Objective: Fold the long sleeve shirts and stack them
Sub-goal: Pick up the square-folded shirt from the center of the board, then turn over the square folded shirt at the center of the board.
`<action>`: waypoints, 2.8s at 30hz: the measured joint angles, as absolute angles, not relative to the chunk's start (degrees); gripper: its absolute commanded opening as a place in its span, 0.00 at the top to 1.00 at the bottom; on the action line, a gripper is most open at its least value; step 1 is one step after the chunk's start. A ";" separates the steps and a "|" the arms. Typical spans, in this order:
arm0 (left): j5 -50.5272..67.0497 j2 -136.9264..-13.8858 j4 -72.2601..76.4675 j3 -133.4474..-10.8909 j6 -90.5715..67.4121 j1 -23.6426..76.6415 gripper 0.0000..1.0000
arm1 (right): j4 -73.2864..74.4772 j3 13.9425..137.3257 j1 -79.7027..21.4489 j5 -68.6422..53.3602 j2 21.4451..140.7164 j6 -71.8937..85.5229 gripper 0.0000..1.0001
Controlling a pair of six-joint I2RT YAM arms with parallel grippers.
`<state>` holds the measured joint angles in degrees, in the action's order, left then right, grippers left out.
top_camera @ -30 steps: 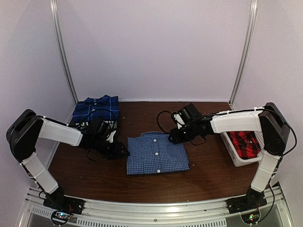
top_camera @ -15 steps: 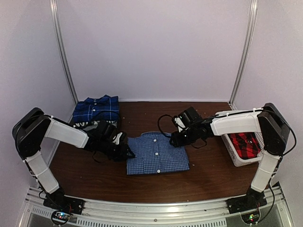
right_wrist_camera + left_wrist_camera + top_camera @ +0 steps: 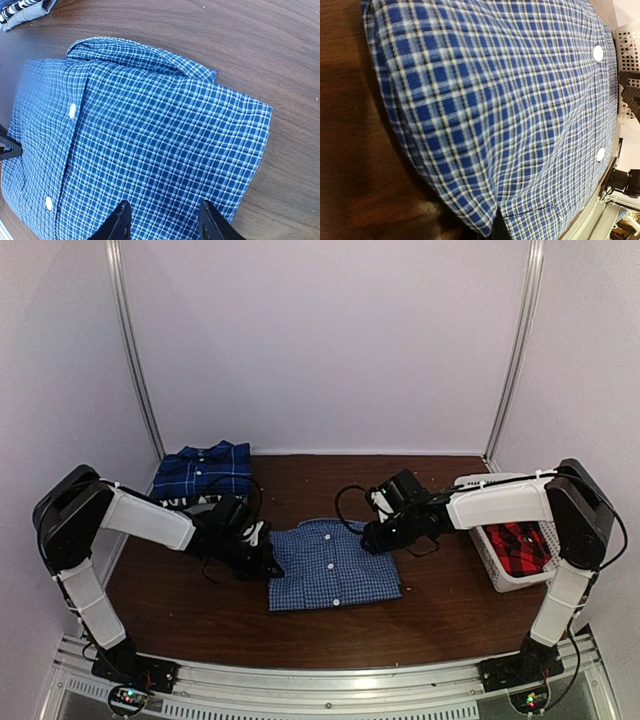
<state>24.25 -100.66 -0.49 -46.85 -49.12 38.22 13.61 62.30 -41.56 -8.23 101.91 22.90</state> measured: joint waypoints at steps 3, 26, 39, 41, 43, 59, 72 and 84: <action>23.44 -99.57 -3.88 -48.38 -48.42 38.15 1.00 | 13.65 62.13 -41.56 -7.86 101.45 22.90 0.53; 26.11 -90.39 -24.36 -53.04 -32.27 24.43 1.00 | 12.75 67.94 -48.62 -7.92 108.29 25.89 0.75; 27.27 -90.37 -27.77 -56.01 -28.73 23.18 1.00 | 13.67 68.95 -49.78 -5.65 111.85 26.11 0.73; 27.27 -90.37 -28.32 -56.53 -28.25 23.18 1.00 | 14.59 69.43 -50.19 -4.05 111.50 26.06 0.70; 27.27 -90.37 -28.91 -57.04 -27.75 23.18 1.00 | 15.46 69.45 -50.39 -2.57 110.61 26.06 0.69; 27.79 -87.81 -36.82 -65.10 -23.35 22.52 1.00 | 18.24 79.46 -51.59 0.86 117.73 25.82 0.77; 32.32 -88.58 -39.62 -78.35 -22.15 22.44 1.00 | 16.36 100.01 -55.66 -5.69 133.25 28.71 0.77; 38.33 -93.27 -36.49 -81.69 -24.62 22.06 1.00 | -7.92 106.10 -56.55 -21.17 143.52 44.21 0.71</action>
<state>38.33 -93.27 -36.49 -81.69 -24.62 22.06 -7.92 106.10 -56.55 -21.17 143.52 44.21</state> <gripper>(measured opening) 0.027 0.272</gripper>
